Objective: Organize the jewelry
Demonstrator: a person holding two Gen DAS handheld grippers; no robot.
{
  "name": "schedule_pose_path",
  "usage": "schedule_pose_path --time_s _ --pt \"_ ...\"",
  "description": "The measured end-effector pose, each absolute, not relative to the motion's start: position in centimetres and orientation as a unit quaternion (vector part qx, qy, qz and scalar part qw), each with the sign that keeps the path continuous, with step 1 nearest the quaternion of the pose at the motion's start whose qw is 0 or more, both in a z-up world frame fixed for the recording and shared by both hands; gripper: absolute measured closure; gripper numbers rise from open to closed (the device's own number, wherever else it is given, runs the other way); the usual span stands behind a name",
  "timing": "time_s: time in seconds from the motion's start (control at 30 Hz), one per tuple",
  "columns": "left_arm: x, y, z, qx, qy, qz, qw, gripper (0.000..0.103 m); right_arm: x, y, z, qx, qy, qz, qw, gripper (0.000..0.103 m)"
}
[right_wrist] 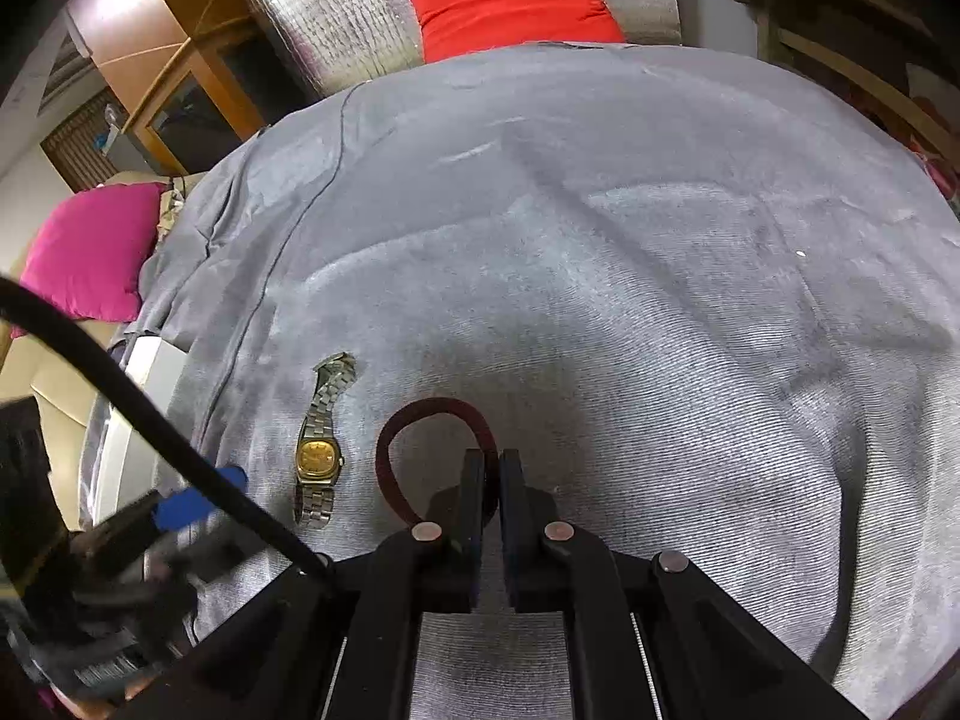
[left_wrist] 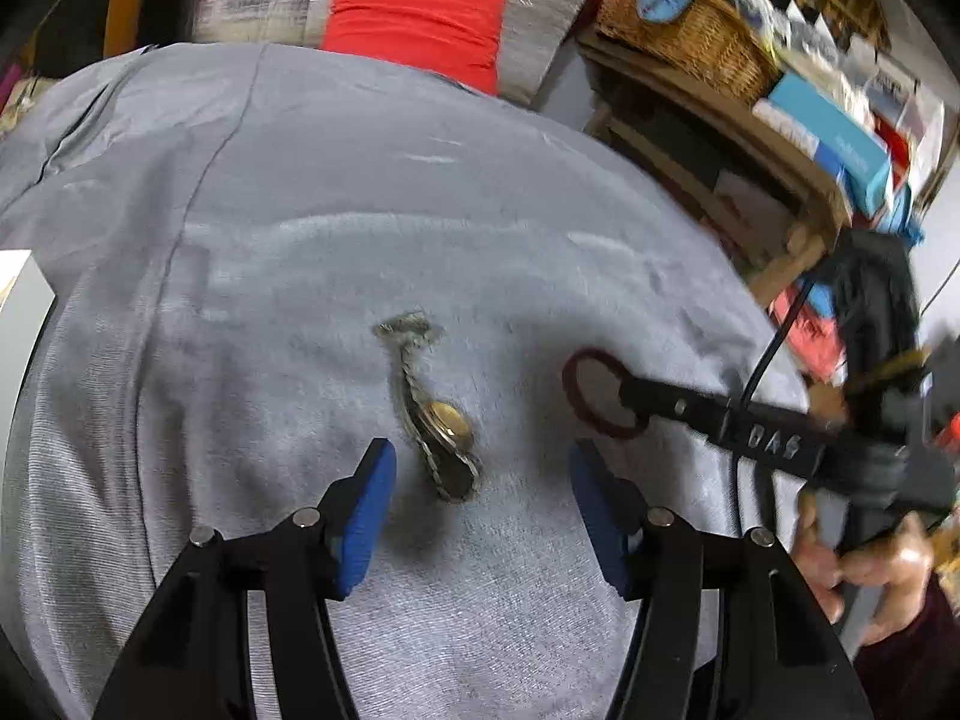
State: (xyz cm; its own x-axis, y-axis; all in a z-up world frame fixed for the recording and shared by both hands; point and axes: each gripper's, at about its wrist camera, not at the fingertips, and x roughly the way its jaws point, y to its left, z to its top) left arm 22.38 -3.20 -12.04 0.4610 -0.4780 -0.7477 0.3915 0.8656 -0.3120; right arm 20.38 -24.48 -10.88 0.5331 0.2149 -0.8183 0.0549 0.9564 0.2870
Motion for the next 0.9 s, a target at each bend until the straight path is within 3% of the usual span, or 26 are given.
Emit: schedule_pose_path --time_s 0.13,0.3,0.37,0.47,0.63,0.9 --pt "23.2 -4.0 -13.6 -0.025 0.462 -0.217 0.860 0.043 20.3 -24.9 -10.7 0.145 0.480 0.048 0.864 0.097" --pt "23.9 -5.1 -14.4 0.000 0.452 -0.192 0.871 0.067 20.2 -25.3 -10.8 0.147 0.482 0.047 0.863 0.097" --pt "23.8 -5.0 -14.3 0.005 0.448 -0.193 0.873 0.081 20.2 -25.6 -10.8 0.150 0.482 0.047 0.862 0.097" --pt "23.9 -5.5 -14.5 0.019 0.445 -0.194 0.874 0.088 20.1 -25.8 -10.8 0.151 0.482 0.044 0.862 0.097" --pt "23.7 -4.7 -13.8 0.007 0.439 -0.204 0.875 0.094 20.0 -25.9 -10.7 0.153 0.481 0.045 0.862 0.097" --pt "23.1 -3.0 -13.2 -0.008 0.439 -0.214 0.873 0.094 20.0 -25.2 -10.4 0.158 0.477 0.055 0.863 0.097"
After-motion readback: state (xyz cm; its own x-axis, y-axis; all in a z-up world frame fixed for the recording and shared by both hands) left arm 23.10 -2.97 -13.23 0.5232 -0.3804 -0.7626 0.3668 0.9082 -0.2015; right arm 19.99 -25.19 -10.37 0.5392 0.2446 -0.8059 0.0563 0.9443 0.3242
